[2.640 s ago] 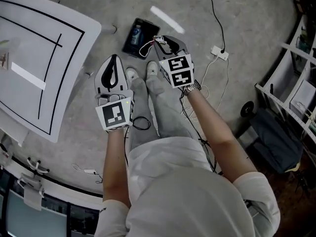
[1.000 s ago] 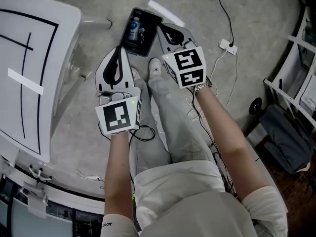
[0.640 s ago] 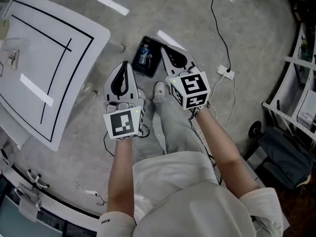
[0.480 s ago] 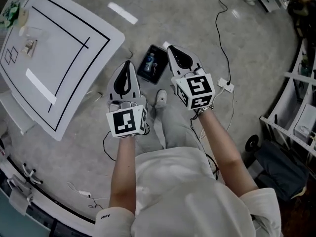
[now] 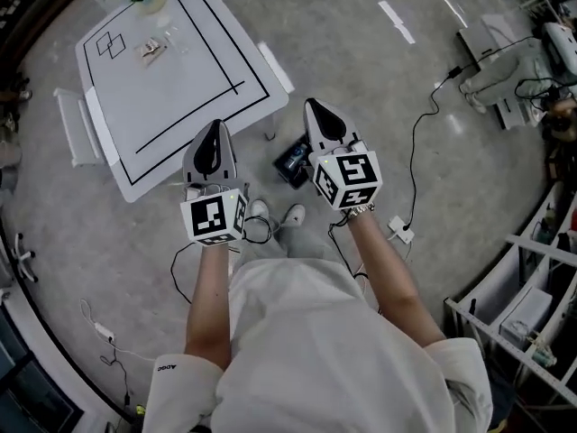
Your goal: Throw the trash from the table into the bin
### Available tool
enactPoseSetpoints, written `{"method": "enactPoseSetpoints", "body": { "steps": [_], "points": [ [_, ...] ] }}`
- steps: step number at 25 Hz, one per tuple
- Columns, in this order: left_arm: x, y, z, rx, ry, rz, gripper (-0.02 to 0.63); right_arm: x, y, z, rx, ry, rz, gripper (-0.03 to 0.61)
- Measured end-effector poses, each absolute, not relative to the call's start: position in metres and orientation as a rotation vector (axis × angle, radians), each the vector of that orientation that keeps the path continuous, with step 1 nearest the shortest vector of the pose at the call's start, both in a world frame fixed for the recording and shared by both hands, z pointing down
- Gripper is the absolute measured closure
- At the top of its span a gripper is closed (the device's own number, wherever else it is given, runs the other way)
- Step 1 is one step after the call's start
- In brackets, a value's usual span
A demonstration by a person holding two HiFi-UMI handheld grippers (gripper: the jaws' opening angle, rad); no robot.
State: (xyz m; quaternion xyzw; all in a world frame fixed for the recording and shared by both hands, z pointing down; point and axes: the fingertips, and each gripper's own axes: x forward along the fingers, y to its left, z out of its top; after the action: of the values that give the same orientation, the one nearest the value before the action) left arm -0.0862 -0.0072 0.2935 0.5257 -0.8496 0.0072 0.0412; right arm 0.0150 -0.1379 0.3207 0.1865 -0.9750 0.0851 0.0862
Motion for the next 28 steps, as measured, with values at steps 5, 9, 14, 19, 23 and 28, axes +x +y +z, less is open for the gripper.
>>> {"method": "enactPoseSetpoints", "body": {
  "steps": [5,9,14,19,23,28],
  "points": [
    [-0.109,0.042,0.266,1.462,-2.726,0.032,0.609,-0.033,-0.068,0.293,0.267,-2.982,0.195,0.569],
    [-0.120,0.079,0.253,1.343,-2.797,0.023,0.609,-0.058,-0.027,0.282,0.114,-2.981,0.199,0.569],
    [-0.135,0.125,0.238,1.216,-2.891,-0.033,0.609,-0.088,-0.001,0.269,0.015,-2.982,0.208,0.569],
    [-0.160,0.167,0.239,1.173,-2.907,-0.030,0.609,-0.122,0.027,0.267,-0.002,-2.972,0.260,0.569],
    [-0.180,0.187,0.239,1.177,-2.897,-0.078,0.609,-0.141,0.053,0.269,-0.027,-2.959,0.232,0.569],
    [-0.201,0.198,0.244,1.239,-2.873,-0.080,0.609,-0.160,0.068,0.270,0.020,-2.959,0.211,0.569]
  ]
}}
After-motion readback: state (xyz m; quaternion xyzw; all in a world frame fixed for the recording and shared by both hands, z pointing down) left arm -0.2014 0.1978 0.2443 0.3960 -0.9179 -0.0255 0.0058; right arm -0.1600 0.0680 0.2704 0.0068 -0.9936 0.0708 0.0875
